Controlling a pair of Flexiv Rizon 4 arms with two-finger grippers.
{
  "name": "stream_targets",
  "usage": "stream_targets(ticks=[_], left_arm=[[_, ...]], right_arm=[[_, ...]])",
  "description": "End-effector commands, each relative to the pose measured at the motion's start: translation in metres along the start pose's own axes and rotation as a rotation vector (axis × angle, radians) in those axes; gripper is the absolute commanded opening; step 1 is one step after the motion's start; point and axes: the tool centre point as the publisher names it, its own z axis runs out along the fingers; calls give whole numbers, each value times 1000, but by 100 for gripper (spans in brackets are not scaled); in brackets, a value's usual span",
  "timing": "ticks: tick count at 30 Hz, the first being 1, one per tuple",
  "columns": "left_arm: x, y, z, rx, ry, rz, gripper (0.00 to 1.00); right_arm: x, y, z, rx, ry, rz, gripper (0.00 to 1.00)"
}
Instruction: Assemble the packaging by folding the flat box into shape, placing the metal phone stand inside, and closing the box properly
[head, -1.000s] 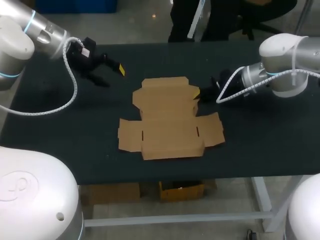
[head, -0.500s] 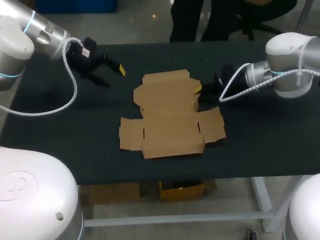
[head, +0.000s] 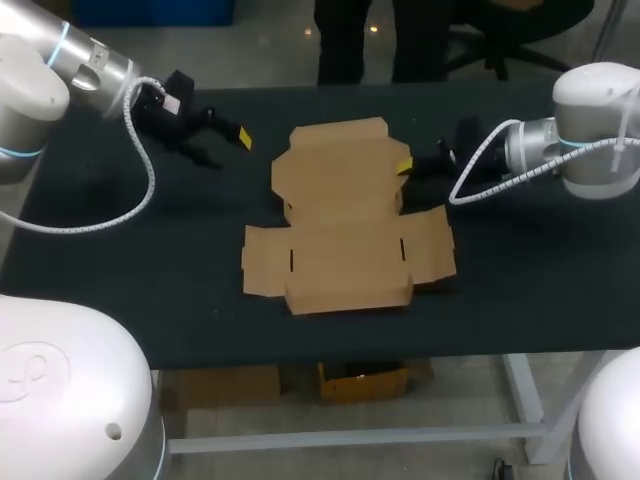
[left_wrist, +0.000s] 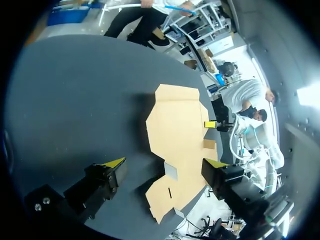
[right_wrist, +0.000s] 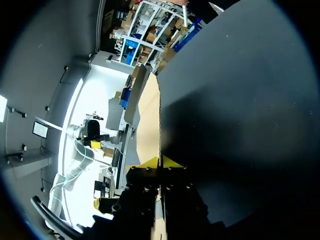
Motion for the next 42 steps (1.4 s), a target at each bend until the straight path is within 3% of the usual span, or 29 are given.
stream_targets(ticks=[1, 10, 29, 42], left_arm=[[2, 0, 2, 6, -7, 12, 100], [3, -3, 3, 5, -9, 23, 100], [3, -3, 3, 5, -9, 23, 100], [7, -5, 4, 40, 17, 65, 100]], right_arm=[[7, -3, -7, -22, 8, -23, 0], [28, -4, -16, -57, 29, -86, 0], [28, 1, -17, -61, 46, -92, 0], [47, 6, -21, -108, 89, -142, 0]])
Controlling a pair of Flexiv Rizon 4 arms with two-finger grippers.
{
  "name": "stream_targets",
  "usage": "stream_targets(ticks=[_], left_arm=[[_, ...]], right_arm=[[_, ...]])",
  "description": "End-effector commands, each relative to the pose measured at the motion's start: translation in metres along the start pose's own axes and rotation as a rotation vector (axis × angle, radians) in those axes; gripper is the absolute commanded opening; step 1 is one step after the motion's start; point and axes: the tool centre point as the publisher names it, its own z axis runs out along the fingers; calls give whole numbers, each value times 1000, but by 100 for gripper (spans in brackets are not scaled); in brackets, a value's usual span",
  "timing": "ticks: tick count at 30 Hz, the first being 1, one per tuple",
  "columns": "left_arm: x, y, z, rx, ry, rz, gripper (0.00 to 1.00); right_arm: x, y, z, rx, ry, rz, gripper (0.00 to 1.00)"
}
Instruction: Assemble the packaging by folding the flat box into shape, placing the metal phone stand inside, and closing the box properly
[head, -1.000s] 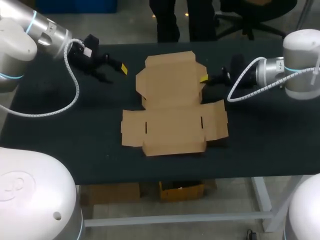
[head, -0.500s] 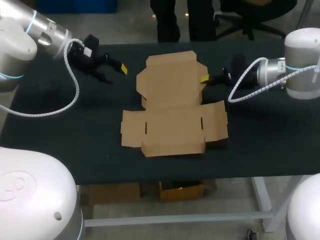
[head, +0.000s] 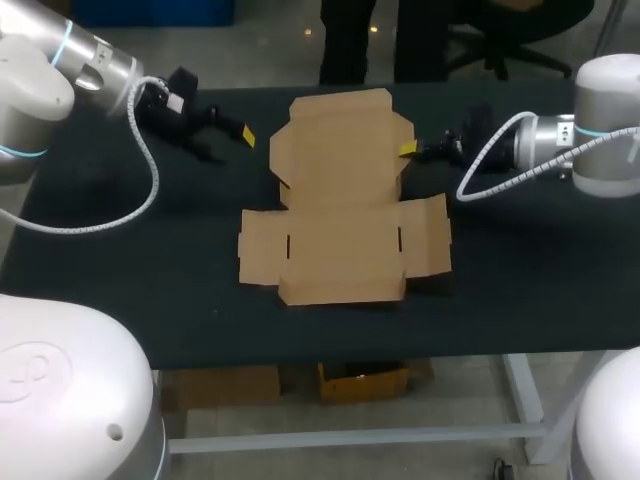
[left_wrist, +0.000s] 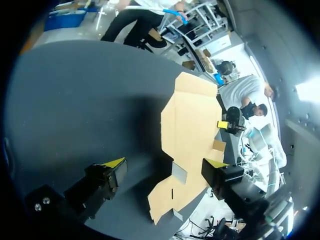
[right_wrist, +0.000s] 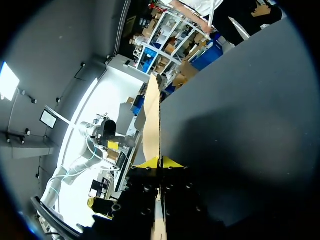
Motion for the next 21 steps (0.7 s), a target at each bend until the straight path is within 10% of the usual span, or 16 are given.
stream_targets(ticks=[1, 21], left_arm=[[1, 1, 1, 31, 13, 29, 100], [-4, -23, 14, 118, 169, 192, 94]], right_arm=[[1, 0, -4, -9, 14, -8, 0], [17, 5, -5, -41, 98, -72, 0]])
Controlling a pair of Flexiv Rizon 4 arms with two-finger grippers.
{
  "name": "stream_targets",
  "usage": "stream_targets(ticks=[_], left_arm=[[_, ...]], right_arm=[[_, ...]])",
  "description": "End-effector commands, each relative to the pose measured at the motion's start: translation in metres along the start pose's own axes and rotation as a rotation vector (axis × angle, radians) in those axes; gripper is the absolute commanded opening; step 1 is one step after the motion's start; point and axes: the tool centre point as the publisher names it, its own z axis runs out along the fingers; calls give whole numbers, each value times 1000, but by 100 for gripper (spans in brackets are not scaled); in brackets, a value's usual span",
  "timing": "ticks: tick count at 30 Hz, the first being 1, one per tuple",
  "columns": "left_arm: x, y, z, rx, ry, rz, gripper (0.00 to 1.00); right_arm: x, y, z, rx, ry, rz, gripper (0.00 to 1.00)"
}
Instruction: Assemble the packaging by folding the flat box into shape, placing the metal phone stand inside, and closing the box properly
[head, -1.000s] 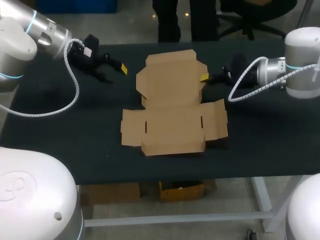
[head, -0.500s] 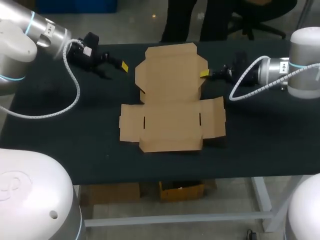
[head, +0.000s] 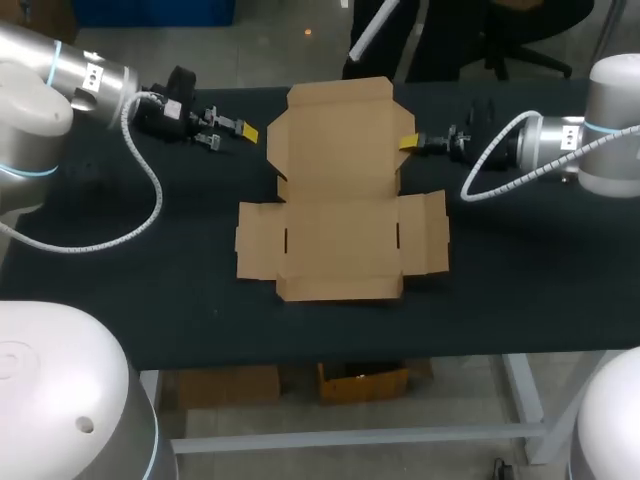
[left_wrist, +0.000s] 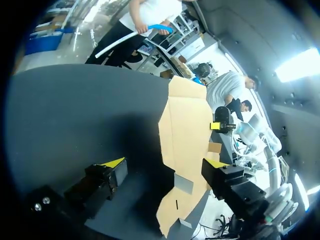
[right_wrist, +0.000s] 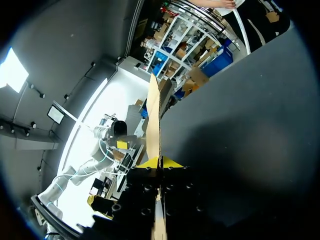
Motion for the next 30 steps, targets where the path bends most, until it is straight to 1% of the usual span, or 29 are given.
stream_targets(ticks=[1, 2, 4, 5, 6, 7, 9, 11, 12, 13, 14, 15, 16, 21, 23, 28, 30], left_arm=[[-10, -5, 6, 14, 56, 20, 86], [-10, -7, 7, 16, 64, 25, 82], [-9, -10, 9, 22, 87, 39, 84], [-9, -11, 10, 26, 94, 43, 82], [-9, -13, 12, 32, 102, 53, 78], [-8, -15, 13, 35, 111, 58, 76], [-7, -17, 16, 40, 128, 74, 77], [-7, -20, 19, 45, 136, 82, 73], [-6, -21, 20, 45, 149, 91, 63], [-6, -22, 21, 50, 155, 95, 50], [-5, -23, 22, 50, 166, 102, 50], [-5, -24, 24, 54, 170, 110, 53], [-4, -24, 24, 55, 179, 114, 51], [0, -30, 30, 67, 215, 138, 53], [2, -31, 31, 74, 231, 141, 50], [7, -36, 35, 93, 279, 144, 49], [11, -38, 37, 99, 297, 150, 47]], right_arm=[[-2, 0, -2, -9, 30, -11, 0], [-1, 1, -2, -13, 38, -16, 0], [1, 2, -1, -17, 45, -23, 0], [2, 2, -1, -19, 50, -27, 0], [2, 3, 0, -22, 54, -30, 0], [3, 3, 0, -23, 59, -34, 0], [4, 4, 1, -27, 69, -40, 0], [5, 5, 3, -30, 79, -45, 0], [5, 5, 3, -31, 86, -47, 0], [5, 6, 4, -32, 89, -48, 0], [6, 7, 5, -32, 93, -52, 0], [6, 7, 6, -32, 97, -53, 0], [6, 7, 7, -32, 99, -54, 0], [8, 10, 10, -33, 117, -63, 0], [8, 10, 10, -36, 123, -67, 0], [9, 12, 13, -41, 137, -73, 0], [8, 13, 15, -44, 142, -73, 0]])
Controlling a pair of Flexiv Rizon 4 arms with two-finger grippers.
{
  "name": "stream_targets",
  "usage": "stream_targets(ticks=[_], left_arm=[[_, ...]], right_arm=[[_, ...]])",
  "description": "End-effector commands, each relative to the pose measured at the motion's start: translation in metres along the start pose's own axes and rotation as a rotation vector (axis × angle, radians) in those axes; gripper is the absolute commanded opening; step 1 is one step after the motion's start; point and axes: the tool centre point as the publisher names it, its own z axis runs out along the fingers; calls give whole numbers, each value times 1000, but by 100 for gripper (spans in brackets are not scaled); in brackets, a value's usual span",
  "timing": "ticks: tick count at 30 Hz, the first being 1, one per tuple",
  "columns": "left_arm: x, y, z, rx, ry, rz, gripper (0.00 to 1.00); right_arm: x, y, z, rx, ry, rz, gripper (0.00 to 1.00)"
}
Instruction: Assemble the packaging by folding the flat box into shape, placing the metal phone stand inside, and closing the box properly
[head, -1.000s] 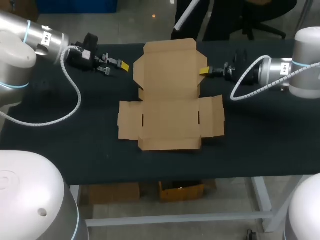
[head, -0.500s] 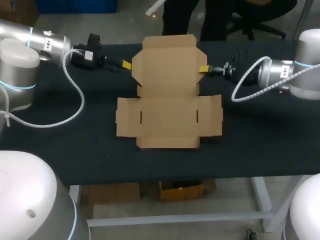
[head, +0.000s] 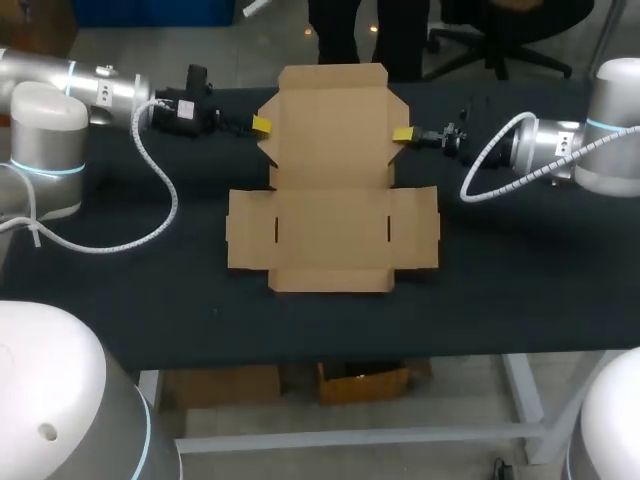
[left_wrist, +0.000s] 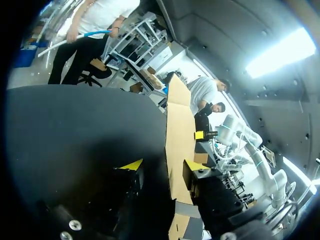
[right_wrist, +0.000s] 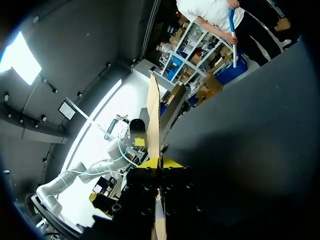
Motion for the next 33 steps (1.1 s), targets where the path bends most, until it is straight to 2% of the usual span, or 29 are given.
stream_targets(ticks=[1, 12, 33], left_arm=[[-3, -4, 7, 5, 64, 9, 47], [5, -8, 26, -1, 135, 38, 47], [22, -12, 44, 25, 254, 109, 44]], right_arm=[[-5, 1, 3, -6, 35, -3, 0], [-5, 6, 9, -21, 74, -20, 0], [-5, 13, 17, -34, 123, -39, 0]])
